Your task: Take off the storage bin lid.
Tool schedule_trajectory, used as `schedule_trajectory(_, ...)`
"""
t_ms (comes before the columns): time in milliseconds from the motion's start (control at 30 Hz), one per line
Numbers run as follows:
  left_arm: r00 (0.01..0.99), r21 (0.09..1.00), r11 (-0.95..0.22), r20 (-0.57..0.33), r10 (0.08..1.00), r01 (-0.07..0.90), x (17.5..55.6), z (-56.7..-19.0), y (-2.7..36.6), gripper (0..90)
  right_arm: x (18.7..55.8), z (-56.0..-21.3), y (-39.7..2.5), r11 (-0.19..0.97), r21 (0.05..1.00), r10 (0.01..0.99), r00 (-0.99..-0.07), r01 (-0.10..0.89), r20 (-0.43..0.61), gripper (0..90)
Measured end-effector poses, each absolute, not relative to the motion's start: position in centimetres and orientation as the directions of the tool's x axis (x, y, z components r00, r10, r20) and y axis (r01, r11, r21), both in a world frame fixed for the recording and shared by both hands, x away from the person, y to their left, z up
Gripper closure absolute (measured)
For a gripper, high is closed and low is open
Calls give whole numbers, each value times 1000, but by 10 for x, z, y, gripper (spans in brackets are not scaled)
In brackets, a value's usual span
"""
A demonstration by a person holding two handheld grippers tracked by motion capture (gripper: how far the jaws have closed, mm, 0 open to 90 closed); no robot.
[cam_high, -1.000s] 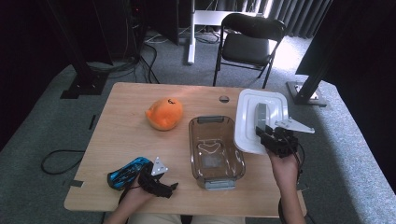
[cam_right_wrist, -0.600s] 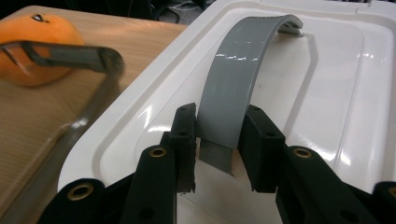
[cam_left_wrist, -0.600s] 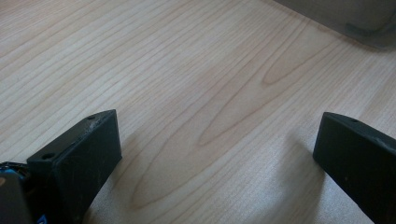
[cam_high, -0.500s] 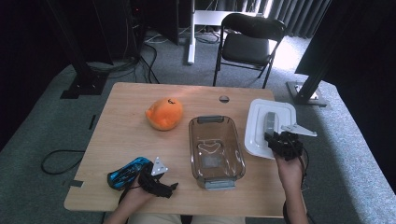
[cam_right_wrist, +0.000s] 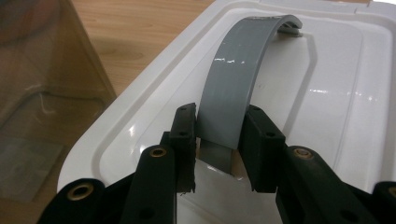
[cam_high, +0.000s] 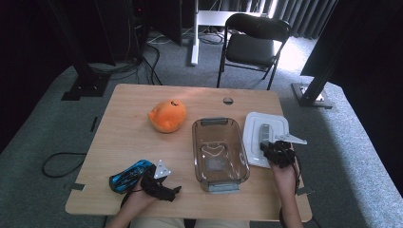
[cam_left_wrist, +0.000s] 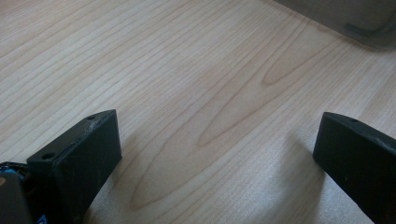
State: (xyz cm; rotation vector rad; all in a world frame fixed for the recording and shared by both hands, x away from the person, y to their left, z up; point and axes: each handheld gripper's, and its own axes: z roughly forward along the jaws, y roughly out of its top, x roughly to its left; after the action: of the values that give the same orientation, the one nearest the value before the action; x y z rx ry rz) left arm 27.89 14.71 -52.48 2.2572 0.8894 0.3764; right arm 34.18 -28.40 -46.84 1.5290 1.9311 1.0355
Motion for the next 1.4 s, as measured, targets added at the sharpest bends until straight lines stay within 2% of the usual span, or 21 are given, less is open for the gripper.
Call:
schedule_trajectory(1133, 726, 681, -541, 20, 688, 493, 279, -525, 147, 16, 374, -515, -281, 72, 750, 956, -259, 658, 135, 676)
schedule_trajectory(1333, 725, 681, -540, 20, 688, 494, 279, -525, 147, 16, 378, -515, -280, 90, 752, 959, -261, 653, 111, 660)
schedule_trajectory(1400, 725, 681, -540, 20, 688, 493, 279, -525, 147, 16, 380, -516, -280, 90, 757, 960, -258, 647, 107, 625)
